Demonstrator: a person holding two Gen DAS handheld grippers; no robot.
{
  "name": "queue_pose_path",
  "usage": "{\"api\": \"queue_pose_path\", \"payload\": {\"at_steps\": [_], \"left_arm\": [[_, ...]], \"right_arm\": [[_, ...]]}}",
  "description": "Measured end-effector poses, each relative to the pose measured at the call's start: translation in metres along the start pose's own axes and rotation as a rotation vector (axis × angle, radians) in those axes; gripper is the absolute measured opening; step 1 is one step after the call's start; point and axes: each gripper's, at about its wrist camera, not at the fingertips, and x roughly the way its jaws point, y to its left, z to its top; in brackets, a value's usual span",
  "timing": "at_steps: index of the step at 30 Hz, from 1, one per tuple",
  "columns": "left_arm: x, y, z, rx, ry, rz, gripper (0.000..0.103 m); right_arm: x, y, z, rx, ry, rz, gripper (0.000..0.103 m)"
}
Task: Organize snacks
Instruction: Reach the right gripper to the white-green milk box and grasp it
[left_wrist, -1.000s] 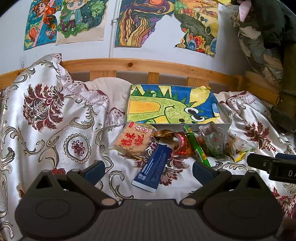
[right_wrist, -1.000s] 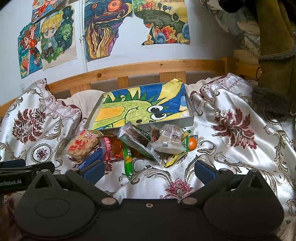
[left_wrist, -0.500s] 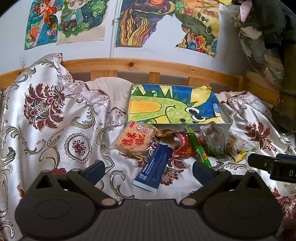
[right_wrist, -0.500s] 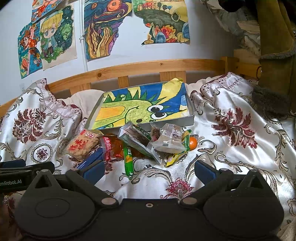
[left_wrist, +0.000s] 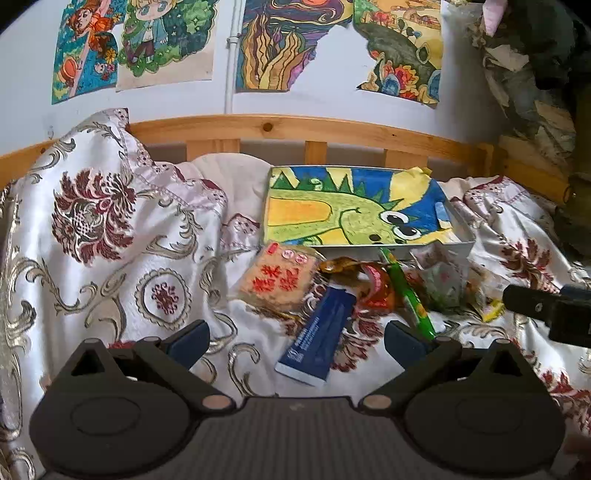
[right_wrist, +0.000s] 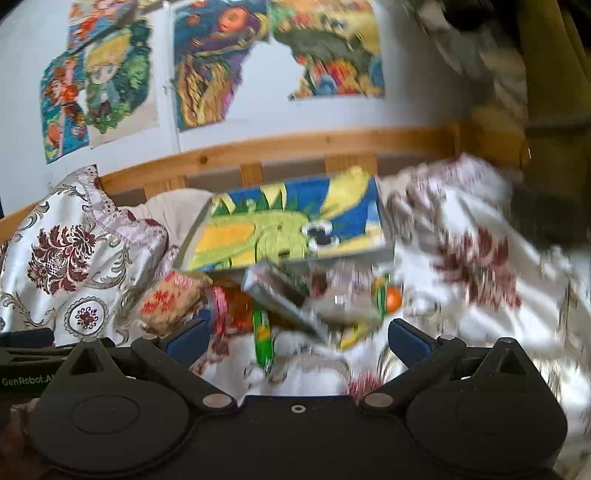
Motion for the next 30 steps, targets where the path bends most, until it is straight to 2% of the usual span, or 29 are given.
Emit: {"api": "queue_pose_path", "payload": {"at_steps": [4, 9, 14, 19, 26, 30], "left_arm": [[0.009, 0.001, 0.009, -0.012, 0.012, -0.012, 0.103], [0.022, 0.0, 0.019, -0.014, 0.031, -0.034, 0.103], [0.037, -0.006, 0.023, 0.042, 0.06, -0.05, 0.102], [0.057, -0.006, 0.02, 0.063, 0.134, -0.076, 0.102], [0.078, -0.005, 0.016, 0.091, 0.184, -0.085, 0.102], [0.088, -0.01, 0.017, 0.111, 0.205, -0.096, 0.102]], "right_arm": [[0.0, 0.001, 0.009, -0.059, -0.079, 0.042, 0.102], [0.006, -0.008, 0.025, -0.073, -0.094, 0.135, 0.102], [0.024, -0.014, 0.032, -0.083, -0.039, 0.154, 0.102], [0.04, -0.014, 0.033, -0.098, 0.009, 0.214, 0.102], [0.073, -0.015, 0.041, -0.194, 0.043, 0.286, 0.102], [0.097, -0.01, 0.046, -0.317, 0.029, 0.307, 0.102]]}}
